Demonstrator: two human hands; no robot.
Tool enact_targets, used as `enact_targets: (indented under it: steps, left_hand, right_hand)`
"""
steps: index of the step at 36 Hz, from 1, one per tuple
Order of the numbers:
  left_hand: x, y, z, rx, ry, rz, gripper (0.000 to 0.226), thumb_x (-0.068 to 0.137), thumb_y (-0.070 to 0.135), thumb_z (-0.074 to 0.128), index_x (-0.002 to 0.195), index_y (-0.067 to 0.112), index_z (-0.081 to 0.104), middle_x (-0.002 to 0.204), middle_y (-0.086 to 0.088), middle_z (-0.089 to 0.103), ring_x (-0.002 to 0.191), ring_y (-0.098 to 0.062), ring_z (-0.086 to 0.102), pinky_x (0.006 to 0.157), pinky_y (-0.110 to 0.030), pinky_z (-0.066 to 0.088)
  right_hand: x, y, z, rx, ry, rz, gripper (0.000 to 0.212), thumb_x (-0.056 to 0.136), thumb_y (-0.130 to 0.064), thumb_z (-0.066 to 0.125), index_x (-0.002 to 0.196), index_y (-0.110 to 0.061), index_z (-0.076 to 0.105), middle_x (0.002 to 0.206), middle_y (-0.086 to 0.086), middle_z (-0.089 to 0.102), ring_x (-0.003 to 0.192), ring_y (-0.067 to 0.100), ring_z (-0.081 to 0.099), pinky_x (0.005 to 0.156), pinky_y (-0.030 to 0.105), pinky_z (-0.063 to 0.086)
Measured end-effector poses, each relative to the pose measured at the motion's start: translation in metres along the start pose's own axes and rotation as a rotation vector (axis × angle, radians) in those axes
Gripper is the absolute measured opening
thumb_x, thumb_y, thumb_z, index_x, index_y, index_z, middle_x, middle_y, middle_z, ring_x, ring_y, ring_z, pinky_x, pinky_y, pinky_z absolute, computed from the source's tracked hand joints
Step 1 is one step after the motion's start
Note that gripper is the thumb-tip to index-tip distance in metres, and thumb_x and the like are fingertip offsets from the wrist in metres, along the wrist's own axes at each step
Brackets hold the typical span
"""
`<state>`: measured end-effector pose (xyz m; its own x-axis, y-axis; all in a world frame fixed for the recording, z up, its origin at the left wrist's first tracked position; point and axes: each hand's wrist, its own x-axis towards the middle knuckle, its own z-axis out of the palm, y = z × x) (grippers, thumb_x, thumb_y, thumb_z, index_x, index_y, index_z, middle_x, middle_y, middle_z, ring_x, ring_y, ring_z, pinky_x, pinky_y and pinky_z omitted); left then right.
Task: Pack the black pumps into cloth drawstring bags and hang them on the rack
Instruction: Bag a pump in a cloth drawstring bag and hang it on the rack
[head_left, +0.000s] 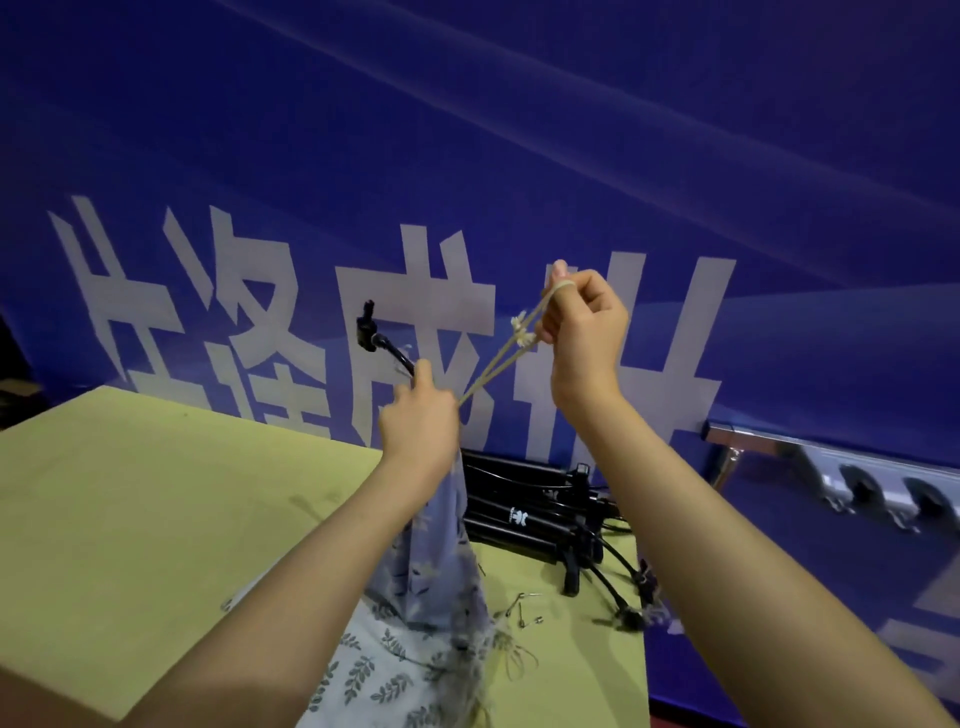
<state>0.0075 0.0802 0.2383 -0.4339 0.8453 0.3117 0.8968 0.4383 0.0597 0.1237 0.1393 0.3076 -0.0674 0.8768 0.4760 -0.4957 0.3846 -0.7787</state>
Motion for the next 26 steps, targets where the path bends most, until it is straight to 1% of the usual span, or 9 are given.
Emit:
enact_targets:
  steps: [2, 4, 7, 11, 15, 17, 21, 24, 26]
  left_hand:
    - [-0.004, 0.01, -0.011, 0.005, 0.02, -0.02, 0.024, 0.095, 0.018, 0.049, 0.114, 0.009, 0.059, 0.131, -0.01, 0.033, 0.113, -0.032, 0.046, 0.066, -0.035, 0.038]
    - [-0.008, 0.024, -0.019, 0.014, 0.045, -0.02, 0.025, 0.093, 0.02, 0.051, 0.113, 0.01, 0.061, 0.131, -0.009, 0.035, 0.118, -0.03, 0.041, 0.068, -0.035, 0.038]
    - [-0.019, 0.055, -0.03, 0.021, 0.084, -0.013, 0.025, 0.093, 0.019, 0.051, 0.113, 0.01, 0.063, 0.132, -0.008, 0.037, 0.124, -0.029, 0.035, 0.076, -0.033, 0.039]
    - [-0.032, 0.095, -0.036, 0.015, 0.102, -0.002, 0.025, 0.092, 0.015, 0.05, 0.113, 0.007, 0.062, 0.13, -0.008, 0.042, 0.124, -0.029, 0.036, 0.088, -0.034, 0.041]
    - [-0.048, 0.137, -0.038, -0.005, 0.087, -0.006, 0.027, 0.091, 0.015, 0.051, 0.116, 0.007, 0.06, 0.13, -0.01, 0.042, 0.125, -0.03, 0.035, 0.093, -0.037, 0.042]
    - [-0.058, 0.158, -0.035, -0.012, 0.056, -0.007, 0.029, 0.091, 0.019, 0.053, 0.116, 0.008, 0.06, 0.13, -0.01, 0.042, 0.126, -0.031, 0.035, 0.094, -0.037, 0.043]
    - [-0.08, 0.201, -0.019, -0.009, -0.014, 0.002, 0.03, 0.092, 0.023, 0.052, 0.118, 0.009, 0.058, 0.129, -0.01, 0.043, 0.125, -0.033, 0.035, 0.095, -0.038, 0.042]
    - [-0.093, 0.227, -0.003, -0.014, -0.066, 0.013, 0.034, 0.092, 0.028, 0.052, 0.12, 0.01, 0.057, 0.13, -0.01, 0.045, 0.125, -0.033, 0.036, 0.099, -0.04, 0.037]
    - [-0.102, 0.242, 0.013, -0.03, -0.089, 0.02, 0.032, 0.092, 0.025, 0.05, 0.119, 0.011, 0.059, 0.131, -0.009, 0.047, 0.125, -0.033, 0.037, 0.101, -0.04, 0.033]
  right_hand:
    - [0.003, -0.012, -0.006, 0.016, -0.014, -0.011, 0.031, 0.095, -0.015, 0.055, 0.065, -0.011, 0.049, 0.052, -0.005, 0.043, 0.046, 0.007, 0.038, 0.046, 0.02, 0.037]
    - [0.006, -0.025, -0.016, 0.027, -0.031, -0.022, 0.031, 0.096, -0.015, 0.055, 0.065, -0.011, 0.049, 0.052, -0.003, 0.043, 0.046, 0.008, 0.038, 0.045, 0.019, 0.037]
    - [0.01, -0.048, -0.038, 0.019, -0.061, -0.045, 0.033, 0.096, -0.014, 0.055, 0.064, -0.012, 0.048, 0.05, -0.005, 0.043, 0.047, 0.008, 0.039, 0.046, 0.02, 0.038]
    - [0.013, -0.072, -0.066, 0.01, -0.098, -0.051, 0.031, 0.096, -0.015, 0.053, 0.066, -0.011, 0.049, 0.048, -0.008, 0.047, 0.046, 0.008, 0.043, 0.049, 0.022, 0.042]
    - [0.015, -0.095, -0.103, -0.019, -0.115, -0.021, 0.032, 0.095, -0.016, 0.056, 0.064, -0.012, 0.051, 0.047, -0.007, 0.046, 0.044, 0.008, 0.043, 0.05, 0.024, 0.042]
    - [0.014, -0.103, -0.123, -0.04, -0.104, 0.007, 0.031, 0.095, -0.017, 0.056, 0.065, -0.011, 0.052, 0.05, -0.004, 0.046, 0.045, 0.006, 0.044, 0.049, 0.023, 0.044]
    - [0.009, -0.108, -0.165, -0.08, -0.069, 0.083, 0.029, 0.093, -0.021, 0.059, 0.067, -0.011, 0.053, 0.055, 0.0, 0.049, 0.051, 0.012, 0.051, 0.054, 0.03, 0.051]
    - [0.005, -0.106, -0.192, -0.19, 0.007, 0.169, 0.033, 0.087, -0.03, 0.068, 0.068, -0.012, 0.048, 0.062, 0.005, 0.049, 0.058, 0.016, 0.053, 0.05, 0.026, 0.054]
    - [0.002, -0.104, -0.209, -0.258, 0.085, 0.238, 0.042, 0.081, -0.034, 0.074, 0.063, -0.012, 0.043, 0.059, 0.007, 0.044, 0.053, 0.017, 0.048, 0.045, 0.023, 0.052]
